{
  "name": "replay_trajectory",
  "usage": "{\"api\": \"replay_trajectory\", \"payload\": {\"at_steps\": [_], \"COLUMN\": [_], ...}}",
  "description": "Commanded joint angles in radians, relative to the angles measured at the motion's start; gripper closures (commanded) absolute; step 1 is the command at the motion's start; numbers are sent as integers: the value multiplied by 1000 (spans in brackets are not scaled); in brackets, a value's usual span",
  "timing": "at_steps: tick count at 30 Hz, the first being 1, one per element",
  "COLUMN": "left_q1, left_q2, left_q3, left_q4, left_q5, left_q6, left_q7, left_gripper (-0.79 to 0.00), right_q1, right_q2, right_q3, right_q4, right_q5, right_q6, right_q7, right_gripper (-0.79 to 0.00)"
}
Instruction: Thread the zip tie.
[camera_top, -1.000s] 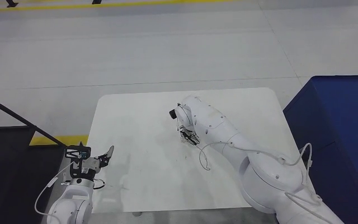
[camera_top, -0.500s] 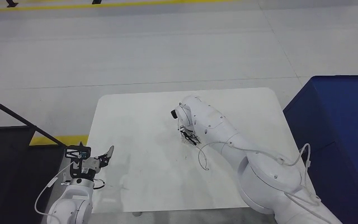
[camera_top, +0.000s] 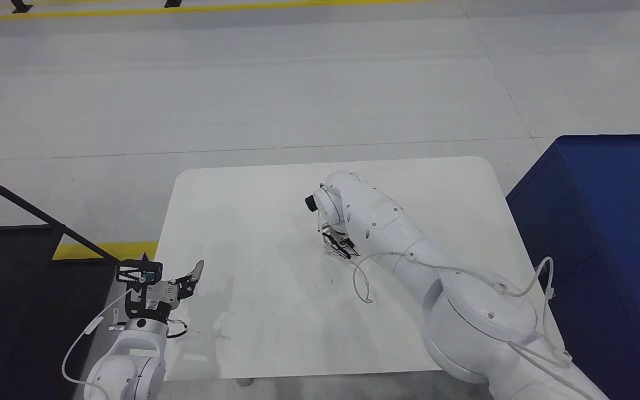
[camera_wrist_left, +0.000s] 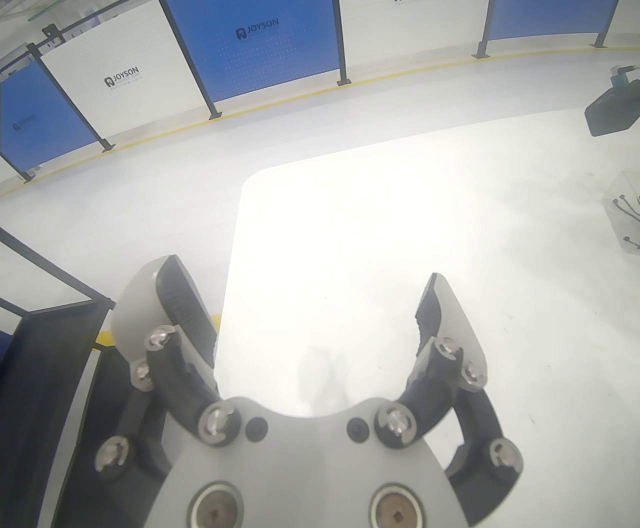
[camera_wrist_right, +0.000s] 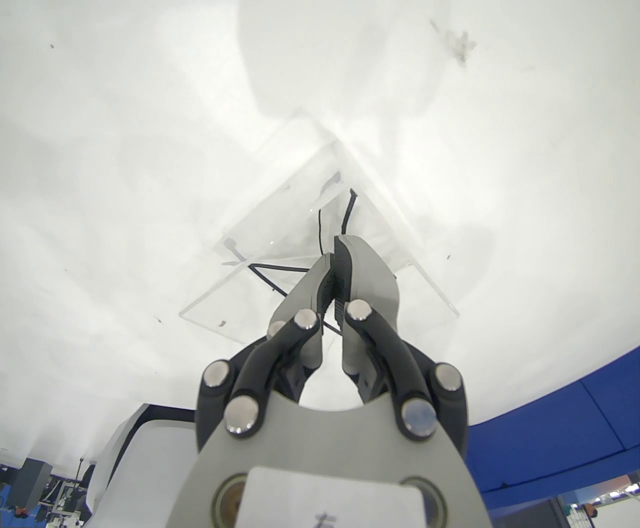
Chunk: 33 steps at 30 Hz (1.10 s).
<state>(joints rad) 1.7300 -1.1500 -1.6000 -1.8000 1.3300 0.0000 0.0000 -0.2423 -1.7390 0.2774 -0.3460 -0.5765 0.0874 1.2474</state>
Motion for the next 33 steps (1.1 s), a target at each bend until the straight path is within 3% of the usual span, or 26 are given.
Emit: {"api": "replay_trajectory", "payload": {"at_steps": [1, 7, 10, 22, 31, 33], "left_q1": [0, 0, 0, 0, 0, 0], "left_q2": [0, 0, 0, 0, 0, 0], "left_q3": [0, 0, 0, 0, 0, 0], "left_q4": [0, 0, 0, 0, 0, 0], "left_q5": [0, 0, 0, 0, 0, 0], "left_q6": [0, 0, 0, 0, 0, 0], "left_q7": [0, 0, 0, 0, 0, 0], "left_gripper": [-785, -785, -785, -785, -785, -785], "right_q1": [3, 8, 2, -23, -23, -25], "right_q2": [0, -1, -3, -23, -35, -39], "right_q3": [6, 13, 11, 10, 25, 28], "right_q4": [0, -5, -8, 3, 36, 43], "right_q5": [-2, -28, -51, -119, -135, -138], "right_q6": [-9, 12, 35, 101, 107, 107], "right_q7": [-1, -9, -13, -32, -34, -33], "right_gripper": [0, 0, -95, -148, -234, -209]}}
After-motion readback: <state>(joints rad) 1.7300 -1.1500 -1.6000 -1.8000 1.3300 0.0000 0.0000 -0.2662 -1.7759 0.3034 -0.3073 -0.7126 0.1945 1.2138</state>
